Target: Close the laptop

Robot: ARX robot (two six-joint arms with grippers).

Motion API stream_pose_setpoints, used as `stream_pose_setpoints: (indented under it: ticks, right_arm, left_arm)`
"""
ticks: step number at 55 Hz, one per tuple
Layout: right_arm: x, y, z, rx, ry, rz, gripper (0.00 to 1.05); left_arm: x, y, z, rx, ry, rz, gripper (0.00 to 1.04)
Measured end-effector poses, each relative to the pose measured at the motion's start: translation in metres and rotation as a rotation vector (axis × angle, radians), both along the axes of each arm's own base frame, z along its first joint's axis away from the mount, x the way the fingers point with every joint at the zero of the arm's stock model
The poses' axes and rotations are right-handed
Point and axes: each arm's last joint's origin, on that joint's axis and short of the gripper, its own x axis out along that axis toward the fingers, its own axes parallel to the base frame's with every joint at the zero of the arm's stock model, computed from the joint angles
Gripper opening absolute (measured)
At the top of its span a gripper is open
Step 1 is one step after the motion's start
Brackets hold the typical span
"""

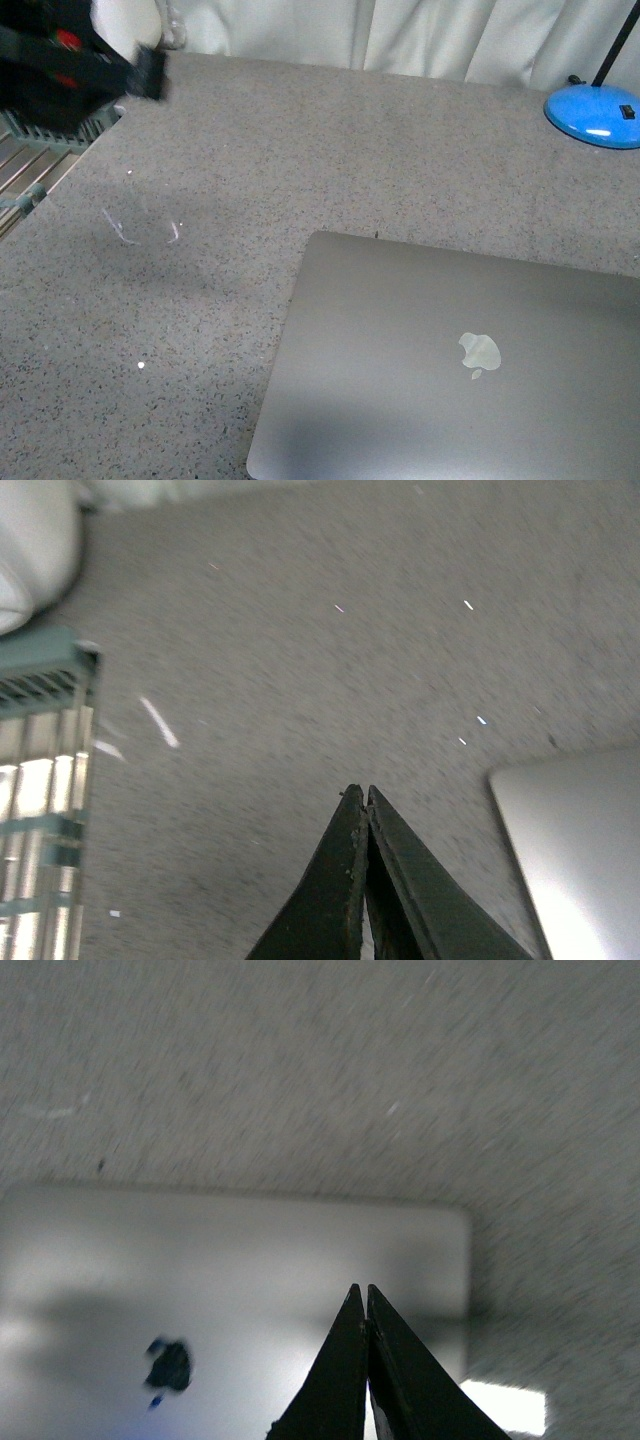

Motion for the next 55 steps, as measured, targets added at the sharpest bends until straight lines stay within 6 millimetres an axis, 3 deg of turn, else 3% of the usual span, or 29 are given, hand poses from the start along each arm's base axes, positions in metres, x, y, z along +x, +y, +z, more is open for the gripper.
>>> stream_pose_setpoints:
  ticks: [11, 18, 22, 27, 30, 34, 44, 55]
  right_arm:
    - [-0.03, 0.007, 0.016, -0.166, -0.25, -0.119, 0.01]
    - [-0.053, 0.02, 0.013, -0.245, -0.368, -0.176, 0.01]
    - [-0.067, 0.031, 0.008, -0.281, -0.447, -0.191, 0.01]
    - [-0.085, 0.036, -0.004, -0.148, -0.598, 0.034, 0.01]
    - [-0.092, 0.035, -0.012, -0.14, -0.591, 0.057, 0.01]
    - [-0.099, 0.032, -0.018, -0.139, -0.554, 0.071, 0.01]
    - [-0.109, 0.025, -0.011, -0.129, -0.605, 0.061, 0.01]
    - [-0.114, 0.014, -0.011, -0.13, -0.604, 0.059, 0.01]
  left_arm:
    - [-0.026, 0.034, 0.01, -0.047, -0.169, 0.181, 0.04]
    - [-0.055, 0.044, -0.002, -0.083, -0.178, 0.253, 0.04]
    - [-0.083, 0.046, -0.016, -0.154, -0.17, 0.274, 0.04]
    - [-0.115, 0.051, -0.028, -0.181, -0.383, 0.306, 0.04]
    - [-0.132, 0.055, -0.035, -0.188, -0.422, 0.308, 0.04]
    - [-0.143, 0.059, -0.035, -0.187, -0.422, 0.303, 0.04]
    - [-0.169, 0.073, -0.032, -0.201, -0.454, 0.263, 0.04]
    - [-0.174, 0.081, -0.03, -0.195, -0.488, 0.303, 0.04]
